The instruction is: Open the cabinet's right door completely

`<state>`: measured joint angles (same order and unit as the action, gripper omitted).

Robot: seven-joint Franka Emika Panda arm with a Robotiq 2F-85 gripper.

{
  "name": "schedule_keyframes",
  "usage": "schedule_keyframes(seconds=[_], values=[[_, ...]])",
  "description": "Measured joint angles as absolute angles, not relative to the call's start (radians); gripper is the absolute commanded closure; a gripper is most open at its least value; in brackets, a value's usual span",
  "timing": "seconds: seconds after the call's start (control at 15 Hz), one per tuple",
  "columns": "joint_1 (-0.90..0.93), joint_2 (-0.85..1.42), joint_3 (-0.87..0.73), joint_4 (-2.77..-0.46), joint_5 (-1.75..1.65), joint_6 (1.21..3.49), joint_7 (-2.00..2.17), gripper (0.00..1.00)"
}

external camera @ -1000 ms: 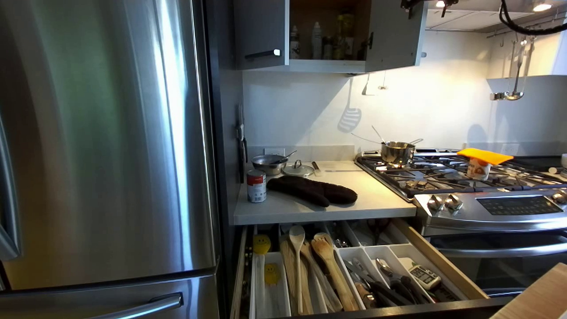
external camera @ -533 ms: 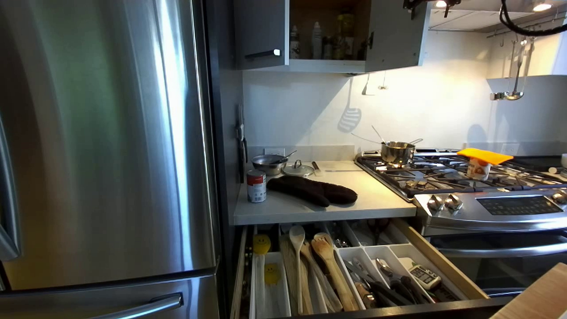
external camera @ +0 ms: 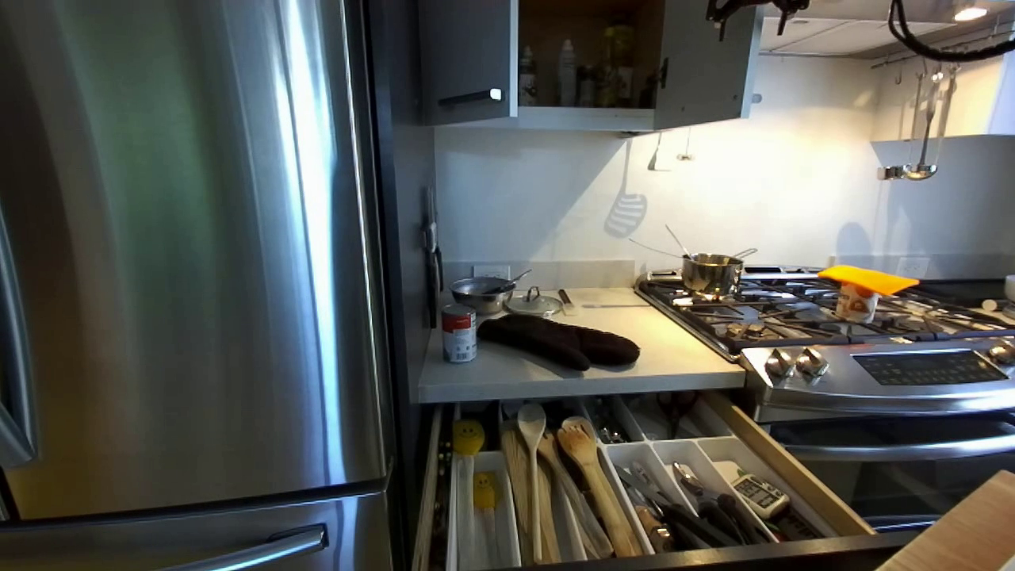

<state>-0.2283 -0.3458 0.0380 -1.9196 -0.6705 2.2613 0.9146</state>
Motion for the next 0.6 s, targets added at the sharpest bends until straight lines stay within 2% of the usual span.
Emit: schedule_keyframes(seconds=[0.6], values=[[-0.15, -0.4, 0.025, -1.861, -0.412, 1.91, 0.387, 0.0]])
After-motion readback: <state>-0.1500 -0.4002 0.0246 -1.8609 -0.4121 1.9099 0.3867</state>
